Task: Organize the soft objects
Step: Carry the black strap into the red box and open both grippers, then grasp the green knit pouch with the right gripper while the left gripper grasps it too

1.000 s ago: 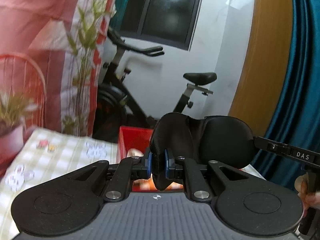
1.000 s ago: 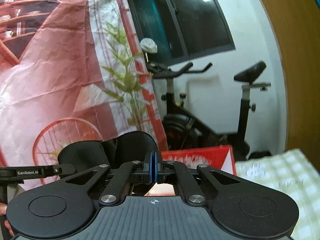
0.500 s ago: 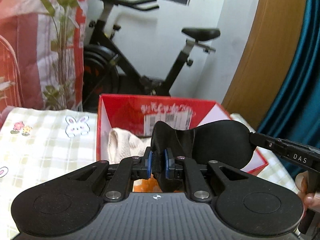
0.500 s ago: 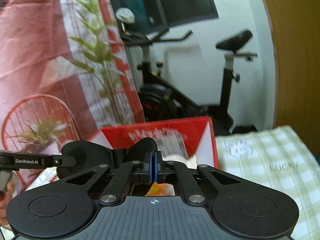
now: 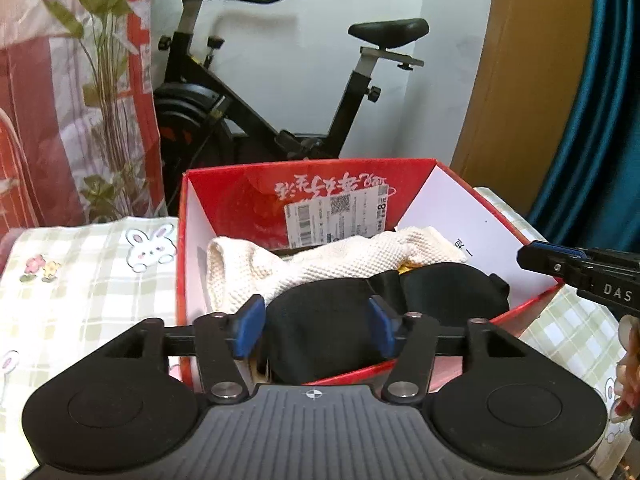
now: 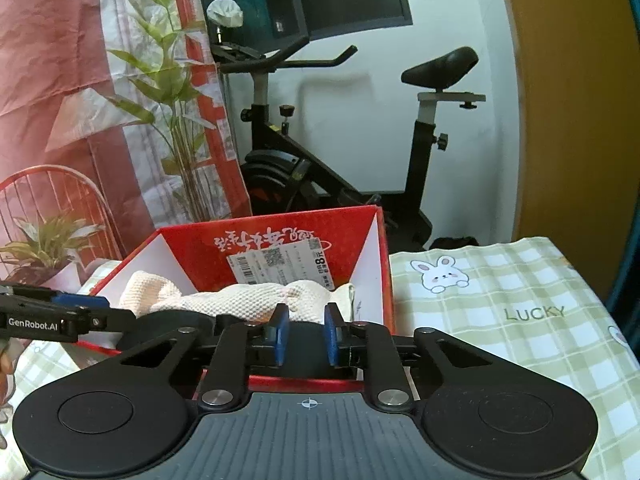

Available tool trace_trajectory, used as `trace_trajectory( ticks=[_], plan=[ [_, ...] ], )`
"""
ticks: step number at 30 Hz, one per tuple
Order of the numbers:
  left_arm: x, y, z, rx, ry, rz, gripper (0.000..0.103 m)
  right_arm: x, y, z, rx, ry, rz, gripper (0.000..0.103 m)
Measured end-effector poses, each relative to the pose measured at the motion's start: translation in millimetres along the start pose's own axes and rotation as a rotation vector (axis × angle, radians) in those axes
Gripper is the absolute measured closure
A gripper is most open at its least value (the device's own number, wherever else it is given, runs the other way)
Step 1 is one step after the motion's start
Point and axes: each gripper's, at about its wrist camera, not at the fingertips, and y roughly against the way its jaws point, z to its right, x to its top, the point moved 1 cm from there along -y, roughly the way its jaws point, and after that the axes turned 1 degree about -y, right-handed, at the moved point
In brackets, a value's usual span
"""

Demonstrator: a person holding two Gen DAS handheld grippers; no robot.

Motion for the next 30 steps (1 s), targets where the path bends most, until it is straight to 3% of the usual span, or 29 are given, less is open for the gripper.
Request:
trace_trajectory(
  ticks=[9, 16, 19, 30],
  plan=[
    [-9, 35, -7, 0.024, 0.039, 0.030, 0.040, -17, 41, -15, 0.054, 0.051, 0.000, 0.080],
    [-42, 66, -5, 0.007, 0.065, 0.026, 0.039, -51, 73, -22, 0.083, 0.072, -0.049, 0.072],
    [-65, 73, 1, -0.014, 0.060, 0.002, 0.039, -68, 82, -24, 0.077, 0.090, -0.096, 0.059],
    [-136, 74, 13, -0.067, 0.127, -0.123, 0.040, -122, 102, -36, 0.117, 0.121, -0.231, 0.055]
  ],
)
